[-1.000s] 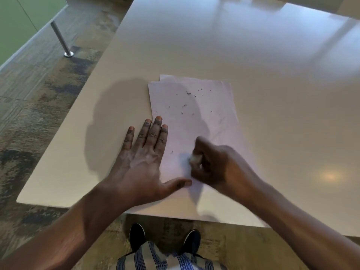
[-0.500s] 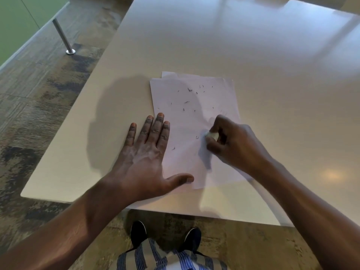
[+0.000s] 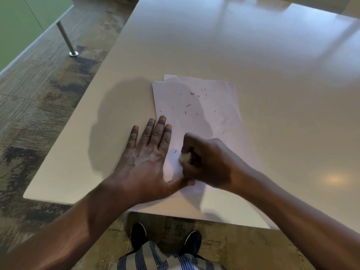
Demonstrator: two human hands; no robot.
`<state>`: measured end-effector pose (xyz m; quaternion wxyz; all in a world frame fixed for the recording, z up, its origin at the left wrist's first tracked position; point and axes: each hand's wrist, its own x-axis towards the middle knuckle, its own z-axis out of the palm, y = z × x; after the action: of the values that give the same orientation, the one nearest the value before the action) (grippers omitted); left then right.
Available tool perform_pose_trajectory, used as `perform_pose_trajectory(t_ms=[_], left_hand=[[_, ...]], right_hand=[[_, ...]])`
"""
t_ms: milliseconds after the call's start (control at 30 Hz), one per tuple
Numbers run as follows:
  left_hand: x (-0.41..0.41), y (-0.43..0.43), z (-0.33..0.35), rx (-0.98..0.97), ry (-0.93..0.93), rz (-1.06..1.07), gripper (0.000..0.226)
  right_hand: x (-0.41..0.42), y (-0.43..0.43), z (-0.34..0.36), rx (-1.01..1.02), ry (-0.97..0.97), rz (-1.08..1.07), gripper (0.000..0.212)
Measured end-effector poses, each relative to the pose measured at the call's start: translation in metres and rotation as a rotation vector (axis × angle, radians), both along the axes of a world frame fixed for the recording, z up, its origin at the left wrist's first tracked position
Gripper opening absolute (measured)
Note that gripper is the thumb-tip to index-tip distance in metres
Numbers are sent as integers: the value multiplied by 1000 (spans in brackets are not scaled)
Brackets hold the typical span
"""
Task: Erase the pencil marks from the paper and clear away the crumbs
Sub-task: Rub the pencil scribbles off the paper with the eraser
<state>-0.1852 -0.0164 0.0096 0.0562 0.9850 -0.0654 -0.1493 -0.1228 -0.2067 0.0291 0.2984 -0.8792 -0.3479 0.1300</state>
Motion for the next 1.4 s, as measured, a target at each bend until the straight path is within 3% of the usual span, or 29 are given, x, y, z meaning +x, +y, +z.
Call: perform_pose_trajectory(t_ms=[167, 367, 533, 633, 733, 833, 1000, 1200, 1400], left_hand=[[1, 0, 0, 11, 3, -11, 129], [1, 1, -3, -9, -15, -4, 127], [1, 1, -3, 20, -12, -19, 128], [1, 1, -2, 5, -20, -14, 129], [0, 1, -3, -21, -42, -13, 129], [-2, 2, -3, -55, -85, -22, 127], [-2, -9, -4, -89, -205, -110, 112], [-4, -19, -13, -84, -161, -112, 108], [-2, -20, -12, -24, -141, -125, 108]], right_hand=[[26, -4, 2, 24, -73, -219, 20], [-4, 5, 0, -25, 39, -2, 19], [30, -15, 4, -4, -63, -256, 16], [35, -30, 8, 65, 46, -302, 16], [22, -50, 11, 81, -9, -343, 21], [0, -65, 11, 106, -25, -371, 8], [-10, -67, 3, 164, 8, -410, 17], [-31, -49, 6, 96, 13, -204, 25], [-17, -31, 8, 70, -70, -94, 13]])
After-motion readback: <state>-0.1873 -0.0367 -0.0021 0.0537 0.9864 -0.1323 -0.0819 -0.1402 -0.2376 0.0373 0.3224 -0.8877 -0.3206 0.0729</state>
